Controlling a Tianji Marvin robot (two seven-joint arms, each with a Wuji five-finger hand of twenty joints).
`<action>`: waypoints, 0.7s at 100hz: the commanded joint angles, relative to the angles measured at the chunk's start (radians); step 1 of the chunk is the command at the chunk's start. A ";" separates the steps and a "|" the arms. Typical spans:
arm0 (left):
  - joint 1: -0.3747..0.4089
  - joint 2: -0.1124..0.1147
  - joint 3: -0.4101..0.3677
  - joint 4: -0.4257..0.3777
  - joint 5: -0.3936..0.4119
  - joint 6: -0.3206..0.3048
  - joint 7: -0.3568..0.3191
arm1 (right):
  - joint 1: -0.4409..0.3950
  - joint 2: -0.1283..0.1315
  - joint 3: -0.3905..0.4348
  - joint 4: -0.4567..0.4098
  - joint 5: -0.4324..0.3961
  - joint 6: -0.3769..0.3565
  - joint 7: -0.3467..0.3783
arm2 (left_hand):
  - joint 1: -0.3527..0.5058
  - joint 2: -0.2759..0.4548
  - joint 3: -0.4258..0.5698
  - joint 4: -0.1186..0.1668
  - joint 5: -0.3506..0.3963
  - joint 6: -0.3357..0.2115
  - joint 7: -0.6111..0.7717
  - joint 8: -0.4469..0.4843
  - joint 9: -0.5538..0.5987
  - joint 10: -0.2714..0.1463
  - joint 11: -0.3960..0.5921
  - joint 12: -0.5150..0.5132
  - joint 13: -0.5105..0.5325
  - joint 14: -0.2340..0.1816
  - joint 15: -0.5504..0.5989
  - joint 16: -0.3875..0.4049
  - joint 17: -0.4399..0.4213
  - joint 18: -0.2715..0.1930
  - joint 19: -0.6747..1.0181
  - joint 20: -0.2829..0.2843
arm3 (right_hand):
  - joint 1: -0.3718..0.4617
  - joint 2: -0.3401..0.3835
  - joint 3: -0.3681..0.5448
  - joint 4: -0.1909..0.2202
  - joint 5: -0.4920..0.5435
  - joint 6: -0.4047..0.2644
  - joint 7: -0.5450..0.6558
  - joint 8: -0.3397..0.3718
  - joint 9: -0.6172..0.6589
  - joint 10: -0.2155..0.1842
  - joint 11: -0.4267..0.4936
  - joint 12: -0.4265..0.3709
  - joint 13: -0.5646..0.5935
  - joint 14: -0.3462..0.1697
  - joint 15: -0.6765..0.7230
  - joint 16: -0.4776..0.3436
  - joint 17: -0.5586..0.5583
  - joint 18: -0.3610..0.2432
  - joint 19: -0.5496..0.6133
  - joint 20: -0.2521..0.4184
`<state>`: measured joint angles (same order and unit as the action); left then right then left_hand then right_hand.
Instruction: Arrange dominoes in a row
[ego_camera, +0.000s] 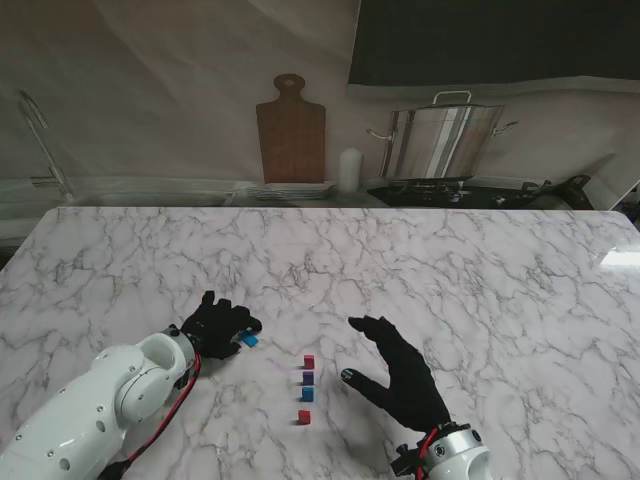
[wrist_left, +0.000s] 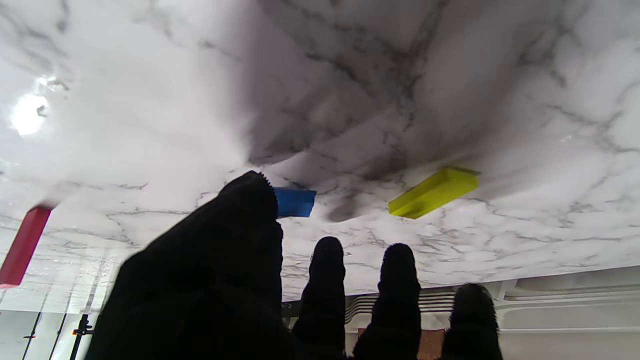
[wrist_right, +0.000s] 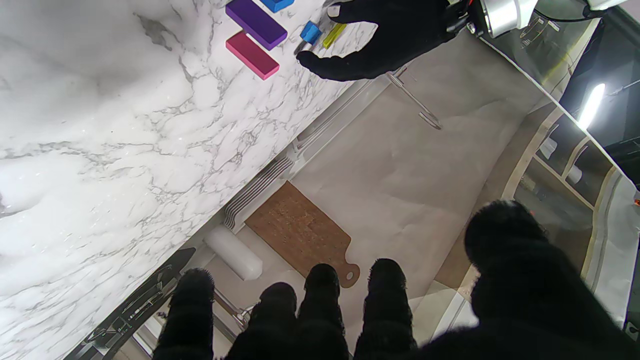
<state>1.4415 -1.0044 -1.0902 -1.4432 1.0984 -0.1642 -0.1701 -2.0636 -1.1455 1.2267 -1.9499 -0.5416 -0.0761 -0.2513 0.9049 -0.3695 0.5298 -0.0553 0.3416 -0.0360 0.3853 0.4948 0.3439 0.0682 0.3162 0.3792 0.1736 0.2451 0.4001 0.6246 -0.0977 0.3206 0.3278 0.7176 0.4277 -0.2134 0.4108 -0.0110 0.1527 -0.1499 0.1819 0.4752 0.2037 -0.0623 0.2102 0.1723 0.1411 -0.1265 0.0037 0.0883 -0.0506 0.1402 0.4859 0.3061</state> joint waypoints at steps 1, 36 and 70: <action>-0.006 -0.001 0.013 0.018 -0.005 -0.007 -0.007 | -0.003 -0.001 0.000 -0.003 0.003 0.004 0.002 | 0.024 -0.026 0.040 0.002 -0.010 -0.021 0.031 -0.001 -0.049 0.002 0.007 -0.013 -0.018 0.016 0.008 -0.006 -0.006 -0.003 -0.002 -0.007 | 0.009 0.015 -0.018 -0.013 -0.024 -0.023 0.011 -0.021 -0.020 -0.009 0.016 -0.006 0.008 -0.009 -0.008 0.002 -0.005 -0.025 0.012 0.001; -0.018 -0.005 0.049 0.052 -0.027 0.012 0.030 | -0.002 -0.001 0.000 -0.002 0.005 0.003 0.003 | 0.041 -0.059 0.037 -0.039 -0.022 -0.037 0.487 0.381 -0.037 0.002 0.044 0.011 -0.013 0.011 0.032 -0.004 -0.008 -0.003 0.026 -0.035 | 0.008 0.017 -0.018 -0.013 -0.024 -0.023 0.012 -0.021 -0.020 -0.008 0.017 -0.006 0.009 -0.010 -0.008 0.002 -0.005 -0.025 0.013 0.001; -0.022 -0.010 0.065 0.063 -0.046 0.033 0.047 | -0.001 -0.001 0.000 -0.002 0.005 0.002 0.003 | 0.111 -0.082 -0.053 -0.045 -0.003 -0.028 0.731 0.563 0.055 -0.002 0.091 0.040 0.032 0.009 0.051 0.000 -0.002 0.002 0.060 -0.037 | 0.008 0.017 -0.018 -0.013 -0.024 -0.023 0.012 -0.022 -0.020 -0.008 0.018 -0.006 0.009 -0.009 -0.008 0.002 -0.004 -0.025 0.014 0.001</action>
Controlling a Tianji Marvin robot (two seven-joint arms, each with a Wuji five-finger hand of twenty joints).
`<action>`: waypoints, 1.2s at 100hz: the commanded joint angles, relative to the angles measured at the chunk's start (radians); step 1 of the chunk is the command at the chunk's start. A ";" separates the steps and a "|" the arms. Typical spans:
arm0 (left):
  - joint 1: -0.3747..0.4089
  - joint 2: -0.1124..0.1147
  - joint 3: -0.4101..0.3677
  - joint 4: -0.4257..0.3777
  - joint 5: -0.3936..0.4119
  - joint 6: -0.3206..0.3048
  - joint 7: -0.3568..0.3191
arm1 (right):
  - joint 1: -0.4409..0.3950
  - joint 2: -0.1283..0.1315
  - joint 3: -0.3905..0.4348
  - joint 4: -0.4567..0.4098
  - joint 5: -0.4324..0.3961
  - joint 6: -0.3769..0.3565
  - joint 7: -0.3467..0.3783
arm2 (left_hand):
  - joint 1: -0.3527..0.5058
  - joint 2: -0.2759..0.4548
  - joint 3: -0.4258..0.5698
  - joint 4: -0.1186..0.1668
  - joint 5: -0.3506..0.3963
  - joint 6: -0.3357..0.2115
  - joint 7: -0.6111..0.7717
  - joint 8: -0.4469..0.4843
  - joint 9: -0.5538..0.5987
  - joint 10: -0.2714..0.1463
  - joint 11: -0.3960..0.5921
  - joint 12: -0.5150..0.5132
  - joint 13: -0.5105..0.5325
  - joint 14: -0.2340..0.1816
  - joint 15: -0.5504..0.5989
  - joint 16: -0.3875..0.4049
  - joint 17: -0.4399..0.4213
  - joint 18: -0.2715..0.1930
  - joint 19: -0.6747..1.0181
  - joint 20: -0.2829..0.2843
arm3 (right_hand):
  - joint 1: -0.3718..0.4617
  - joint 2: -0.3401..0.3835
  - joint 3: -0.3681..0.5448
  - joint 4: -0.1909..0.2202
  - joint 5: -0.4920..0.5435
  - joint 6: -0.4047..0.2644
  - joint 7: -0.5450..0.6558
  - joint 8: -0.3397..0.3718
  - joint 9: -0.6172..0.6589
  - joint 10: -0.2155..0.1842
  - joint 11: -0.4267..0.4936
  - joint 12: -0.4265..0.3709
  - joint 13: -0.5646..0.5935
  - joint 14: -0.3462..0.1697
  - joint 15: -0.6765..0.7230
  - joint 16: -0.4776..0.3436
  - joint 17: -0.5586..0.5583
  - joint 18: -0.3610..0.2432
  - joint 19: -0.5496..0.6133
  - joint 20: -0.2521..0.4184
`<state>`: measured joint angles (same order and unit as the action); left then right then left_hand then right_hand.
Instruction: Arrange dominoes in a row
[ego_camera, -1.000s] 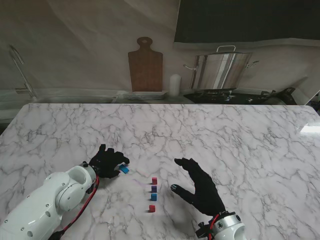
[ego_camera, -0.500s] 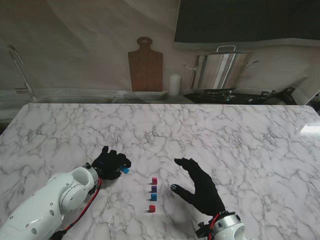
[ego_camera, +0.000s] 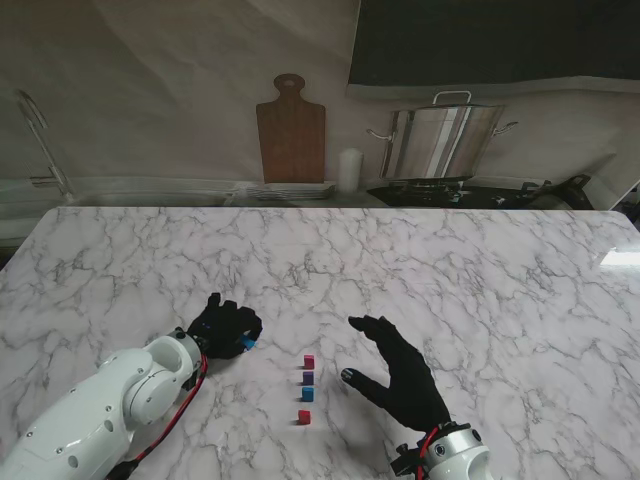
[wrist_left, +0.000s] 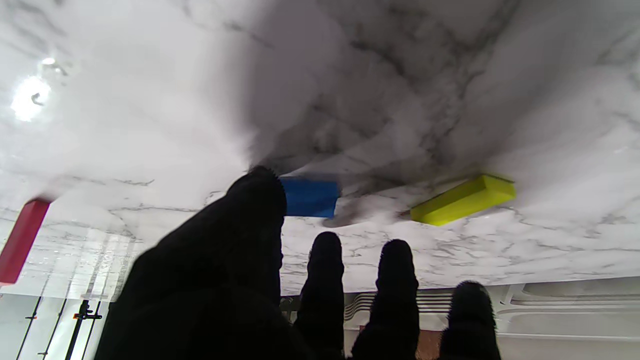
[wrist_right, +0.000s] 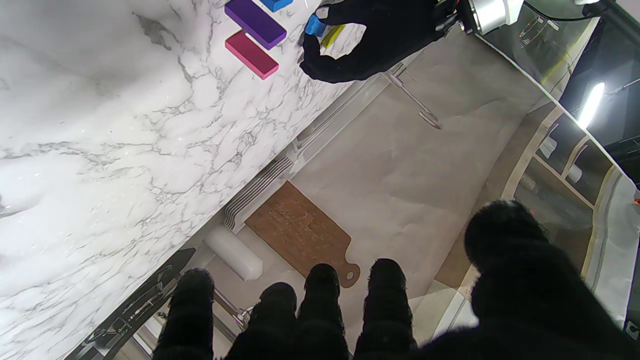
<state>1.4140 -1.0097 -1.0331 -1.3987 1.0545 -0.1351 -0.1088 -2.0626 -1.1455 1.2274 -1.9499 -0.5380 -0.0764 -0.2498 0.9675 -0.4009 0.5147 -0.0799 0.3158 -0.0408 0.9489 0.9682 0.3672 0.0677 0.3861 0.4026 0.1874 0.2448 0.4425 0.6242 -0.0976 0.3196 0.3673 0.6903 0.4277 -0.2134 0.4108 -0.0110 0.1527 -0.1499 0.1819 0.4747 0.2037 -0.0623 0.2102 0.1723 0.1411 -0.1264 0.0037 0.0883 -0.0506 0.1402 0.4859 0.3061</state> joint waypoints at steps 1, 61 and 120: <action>0.005 -0.005 0.008 0.018 -0.002 0.004 -0.014 | -0.002 -0.001 -0.001 -0.002 0.001 0.003 0.001 | 0.048 -0.050 -0.038 -0.020 0.021 -0.025 0.173 0.096 0.040 -0.002 0.024 0.018 0.021 0.008 0.009 0.001 -0.001 0.003 0.023 -0.010 | 0.008 0.017 -0.018 -0.013 -0.024 -0.023 0.012 -0.021 -0.020 -0.009 0.018 -0.006 0.009 -0.008 -0.008 0.002 -0.004 -0.025 0.014 0.001; 0.013 -0.008 -0.003 0.017 0.003 -0.004 0.019 | -0.003 -0.001 0.000 -0.002 0.001 0.001 0.002 | 0.085 -0.103 -0.015 -0.030 -0.026 -0.040 0.007 0.065 0.528 -0.159 0.107 0.380 0.185 -0.046 0.095 0.035 0.003 0.017 0.212 -0.091 | 0.008 0.017 -0.019 -0.013 -0.024 -0.023 0.013 -0.023 -0.020 -0.007 0.018 -0.006 0.010 -0.008 -0.008 0.004 -0.004 -0.024 0.015 0.001; 0.025 -0.011 -0.002 0.002 -0.004 0.027 0.021 | -0.002 -0.002 -0.002 -0.001 0.001 0.001 -0.002 | 0.039 -0.019 -0.140 -0.002 0.212 0.024 -0.065 -0.252 0.506 -0.090 0.048 0.474 0.146 -0.001 0.104 0.062 -0.005 0.022 0.145 -0.075 | 0.008 0.020 -0.019 -0.013 -0.024 -0.024 0.014 -0.023 -0.020 -0.006 0.020 -0.005 0.011 -0.008 -0.008 0.004 -0.004 -0.025 0.015 0.000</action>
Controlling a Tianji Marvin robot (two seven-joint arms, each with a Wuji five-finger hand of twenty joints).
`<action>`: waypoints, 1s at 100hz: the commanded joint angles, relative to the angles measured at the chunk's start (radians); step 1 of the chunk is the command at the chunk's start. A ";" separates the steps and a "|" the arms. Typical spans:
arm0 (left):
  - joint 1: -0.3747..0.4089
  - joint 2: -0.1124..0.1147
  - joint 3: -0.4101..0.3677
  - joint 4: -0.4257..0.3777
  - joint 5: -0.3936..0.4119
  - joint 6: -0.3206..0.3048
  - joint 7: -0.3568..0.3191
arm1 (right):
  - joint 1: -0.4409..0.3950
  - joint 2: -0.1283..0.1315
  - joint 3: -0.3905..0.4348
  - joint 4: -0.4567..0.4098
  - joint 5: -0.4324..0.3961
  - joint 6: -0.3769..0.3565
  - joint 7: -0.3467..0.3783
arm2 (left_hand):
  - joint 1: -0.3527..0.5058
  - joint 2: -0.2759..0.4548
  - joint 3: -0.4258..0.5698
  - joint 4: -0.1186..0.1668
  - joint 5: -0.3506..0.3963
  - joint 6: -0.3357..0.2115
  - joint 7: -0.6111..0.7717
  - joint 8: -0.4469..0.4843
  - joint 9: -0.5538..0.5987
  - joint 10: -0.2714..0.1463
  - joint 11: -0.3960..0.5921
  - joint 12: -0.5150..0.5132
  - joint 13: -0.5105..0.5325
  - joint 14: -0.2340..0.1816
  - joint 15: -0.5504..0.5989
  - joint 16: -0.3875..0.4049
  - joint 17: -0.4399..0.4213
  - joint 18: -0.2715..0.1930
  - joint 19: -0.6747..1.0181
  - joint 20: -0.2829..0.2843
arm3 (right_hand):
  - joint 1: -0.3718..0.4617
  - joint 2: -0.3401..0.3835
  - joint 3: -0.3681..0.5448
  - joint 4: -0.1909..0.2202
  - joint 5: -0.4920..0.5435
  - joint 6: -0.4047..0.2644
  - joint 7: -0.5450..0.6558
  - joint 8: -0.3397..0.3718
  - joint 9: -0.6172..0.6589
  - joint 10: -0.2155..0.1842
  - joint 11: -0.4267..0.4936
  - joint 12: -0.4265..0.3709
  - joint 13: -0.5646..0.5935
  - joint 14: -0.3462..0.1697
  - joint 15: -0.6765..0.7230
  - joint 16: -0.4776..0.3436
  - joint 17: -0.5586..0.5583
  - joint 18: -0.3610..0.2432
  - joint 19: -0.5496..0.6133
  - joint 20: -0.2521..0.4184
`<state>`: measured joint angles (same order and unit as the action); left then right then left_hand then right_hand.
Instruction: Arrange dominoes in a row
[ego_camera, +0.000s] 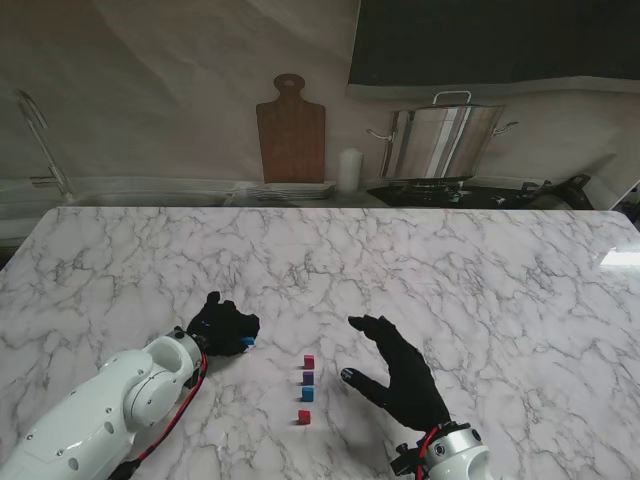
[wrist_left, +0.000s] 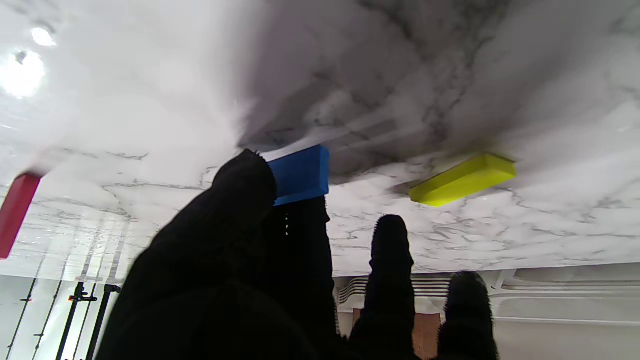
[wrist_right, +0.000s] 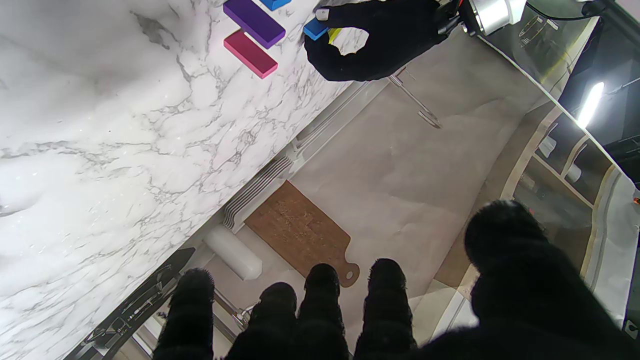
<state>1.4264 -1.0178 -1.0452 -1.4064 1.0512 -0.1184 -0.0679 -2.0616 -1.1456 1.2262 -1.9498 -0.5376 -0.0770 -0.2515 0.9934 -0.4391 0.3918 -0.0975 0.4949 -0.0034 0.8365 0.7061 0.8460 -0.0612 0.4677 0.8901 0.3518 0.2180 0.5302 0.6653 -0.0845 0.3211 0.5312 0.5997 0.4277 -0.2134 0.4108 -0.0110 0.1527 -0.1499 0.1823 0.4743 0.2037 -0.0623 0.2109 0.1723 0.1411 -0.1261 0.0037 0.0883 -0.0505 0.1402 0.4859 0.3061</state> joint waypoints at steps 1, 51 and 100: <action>0.012 -0.003 0.011 0.010 0.001 0.011 -0.019 | -0.003 -0.002 -0.001 -0.001 0.000 0.001 0.000 | 0.013 0.021 -0.017 0.016 0.037 -0.015 0.053 0.012 0.026 0.039 -0.033 -0.014 -0.018 0.026 0.017 0.021 -0.018 0.020 -0.019 0.017 | 0.008 0.020 -0.019 -0.013 -0.024 -0.023 0.013 -0.023 -0.019 -0.006 0.020 -0.005 0.011 -0.009 -0.008 0.004 -0.004 -0.024 0.015 0.000; 0.057 -0.010 -0.043 -0.060 0.021 0.020 0.013 | -0.003 -0.002 0.000 -0.002 0.003 0.002 -0.002 | 0.045 0.003 -0.057 0.019 0.156 -0.058 0.152 -0.036 -0.343 0.131 0.139 -0.251 -0.103 0.033 0.034 0.043 -0.018 0.019 -0.041 0.034 | 0.008 0.020 -0.019 -0.013 -0.023 -0.023 0.014 -0.023 -0.020 -0.005 0.021 -0.005 0.011 -0.009 -0.008 0.004 -0.004 -0.025 0.016 0.000; 0.121 -0.023 -0.114 -0.177 -0.041 0.011 -0.009 | -0.005 -0.003 0.000 -0.004 0.006 0.000 -0.005 | 0.046 0.003 -0.070 0.025 0.152 -0.100 0.134 -0.024 0.108 -0.084 0.178 0.093 0.075 -0.029 0.185 0.145 -0.006 0.018 0.074 0.064 | 0.009 0.019 -0.019 -0.013 -0.020 -0.020 0.016 -0.023 -0.019 -0.007 0.022 -0.006 0.011 -0.009 -0.008 0.004 -0.004 -0.025 0.017 0.000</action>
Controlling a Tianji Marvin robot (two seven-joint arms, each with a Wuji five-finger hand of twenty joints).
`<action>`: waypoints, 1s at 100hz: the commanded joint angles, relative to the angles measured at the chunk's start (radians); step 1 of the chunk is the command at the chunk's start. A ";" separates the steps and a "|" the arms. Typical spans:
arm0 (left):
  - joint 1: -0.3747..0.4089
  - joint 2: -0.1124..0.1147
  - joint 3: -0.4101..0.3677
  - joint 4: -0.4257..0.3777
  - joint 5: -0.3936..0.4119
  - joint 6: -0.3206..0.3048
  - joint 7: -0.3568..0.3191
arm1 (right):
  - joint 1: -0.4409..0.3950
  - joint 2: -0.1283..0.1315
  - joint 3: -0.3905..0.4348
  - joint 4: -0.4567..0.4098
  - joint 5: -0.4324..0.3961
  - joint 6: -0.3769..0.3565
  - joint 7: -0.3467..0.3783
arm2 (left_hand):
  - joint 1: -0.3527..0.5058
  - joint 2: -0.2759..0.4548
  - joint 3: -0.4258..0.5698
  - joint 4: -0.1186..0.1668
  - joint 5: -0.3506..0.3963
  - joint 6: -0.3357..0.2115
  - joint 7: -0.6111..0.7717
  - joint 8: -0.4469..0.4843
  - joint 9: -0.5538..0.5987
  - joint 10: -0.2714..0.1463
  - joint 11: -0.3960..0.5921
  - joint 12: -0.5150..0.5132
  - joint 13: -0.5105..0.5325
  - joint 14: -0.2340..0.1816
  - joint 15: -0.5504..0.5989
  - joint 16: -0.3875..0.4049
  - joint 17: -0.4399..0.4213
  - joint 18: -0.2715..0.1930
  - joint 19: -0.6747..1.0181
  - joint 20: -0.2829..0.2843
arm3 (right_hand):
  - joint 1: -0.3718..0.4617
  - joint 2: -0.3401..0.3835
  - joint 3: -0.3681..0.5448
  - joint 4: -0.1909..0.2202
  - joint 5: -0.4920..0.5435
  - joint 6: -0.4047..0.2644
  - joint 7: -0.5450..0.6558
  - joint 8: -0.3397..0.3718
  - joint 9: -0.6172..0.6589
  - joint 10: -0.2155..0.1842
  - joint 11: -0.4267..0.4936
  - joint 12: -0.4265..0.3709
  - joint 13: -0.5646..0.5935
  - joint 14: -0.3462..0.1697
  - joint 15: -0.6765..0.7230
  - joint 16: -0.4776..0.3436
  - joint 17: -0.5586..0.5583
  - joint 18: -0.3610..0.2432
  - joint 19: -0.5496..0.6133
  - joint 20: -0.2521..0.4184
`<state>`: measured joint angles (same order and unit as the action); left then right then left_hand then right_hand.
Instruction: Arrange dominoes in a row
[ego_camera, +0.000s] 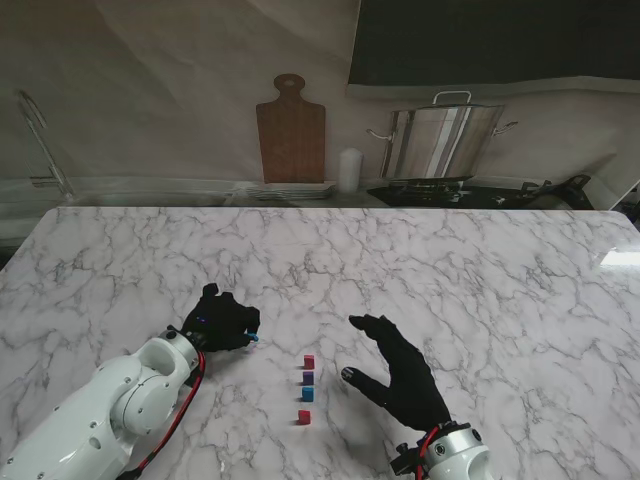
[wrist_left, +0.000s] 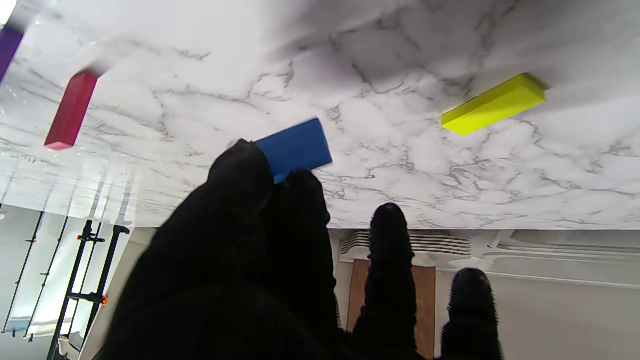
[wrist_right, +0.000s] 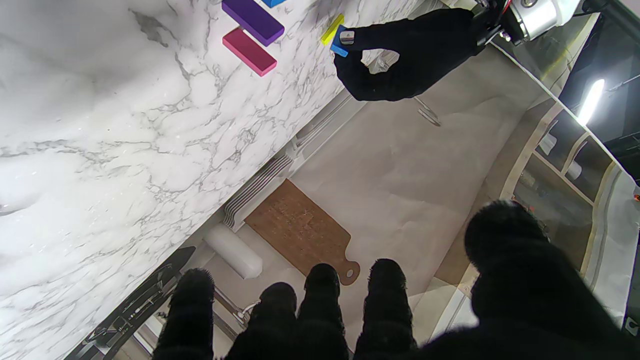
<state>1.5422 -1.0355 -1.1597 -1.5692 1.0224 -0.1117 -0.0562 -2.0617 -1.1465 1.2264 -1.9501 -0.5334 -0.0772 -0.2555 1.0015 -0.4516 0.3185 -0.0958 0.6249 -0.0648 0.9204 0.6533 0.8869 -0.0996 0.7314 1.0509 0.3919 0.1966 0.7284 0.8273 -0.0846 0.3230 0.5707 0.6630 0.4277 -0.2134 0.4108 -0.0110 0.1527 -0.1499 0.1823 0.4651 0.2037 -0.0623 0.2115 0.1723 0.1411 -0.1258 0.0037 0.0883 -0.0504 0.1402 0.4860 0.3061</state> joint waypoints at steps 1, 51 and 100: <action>0.005 -0.005 0.000 -0.015 -0.015 0.004 -0.022 | -0.005 -0.002 0.000 -0.004 0.002 0.000 -0.001 | 0.039 0.015 0.004 0.023 0.022 -0.039 0.050 0.028 0.074 -0.046 -0.101 -0.079 0.039 -0.008 -0.014 -0.018 -0.005 0.016 0.038 0.002 | 0.009 0.020 -0.019 -0.013 -0.020 -0.019 0.016 -0.014 -0.019 -0.008 0.021 -0.006 0.011 -0.010 -0.007 0.004 -0.004 -0.024 0.017 0.000; 0.001 -0.025 0.041 -0.027 -0.179 0.069 -0.030 | -0.006 -0.002 0.002 -0.004 0.003 -0.003 0.000 | -0.032 -0.006 0.268 0.025 -0.120 0.147 0.192 0.066 0.260 0.098 -0.384 -0.540 0.248 0.014 -0.092 -0.108 0.045 0.007 0.276 -0.004 | 0.008 0.020 -0.019 -0.013 -0.020 -0.019 0.018 -0.016 -0.019 -0.006 0.022 -0.006 0.010 -0.010 -0.008 0.004 -0.005 -0.026 0.016 -0.001; -0.092 -0.060 0.199 0.050 -0.297 0.158 0.055 | -0.006 -0.002 0.003 -0.001 0.004 -0.007 0.002 | 0.104 0.092 0.053 0.040 -0.172 0.068 0.192 0.062 0.188 0.077 -0.438 -0.512 0.119 0.019 -0.107 -0.092 0.001 0.009 0.253 0.012 | 0.008 0.020 -0.019 -0.013 -0.019 -0.019 0.020 -0.017 -0.019 -0.003 0.026 -0.005 0.011 -0.010 -0.007 0.003 -0.005 -0.026 0.016 -0.003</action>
<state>1.4609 -1.0817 -0.9729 -1.5295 0.7318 0.0473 0.0132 -2.0623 -1.1468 1.2279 -1.9502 -0.5310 -0.0825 -0.2535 1.0302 -0.4081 0.4125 -0.0958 0.4533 0.0660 1.0881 0.6928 1.0632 0.0124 0.3284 0.5070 0.5421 0.2044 0.6239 0.7269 -0.0496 0.3227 0.8401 0.6627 0.4277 -0.2134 0.4108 -0.0110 0.1527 -0.1499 0.1824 0.4644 0.2037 -0.0623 0.2126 0.1723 0.1411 -0.1256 0.0037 0.0883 -0.0504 0.1402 0.4861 0.3061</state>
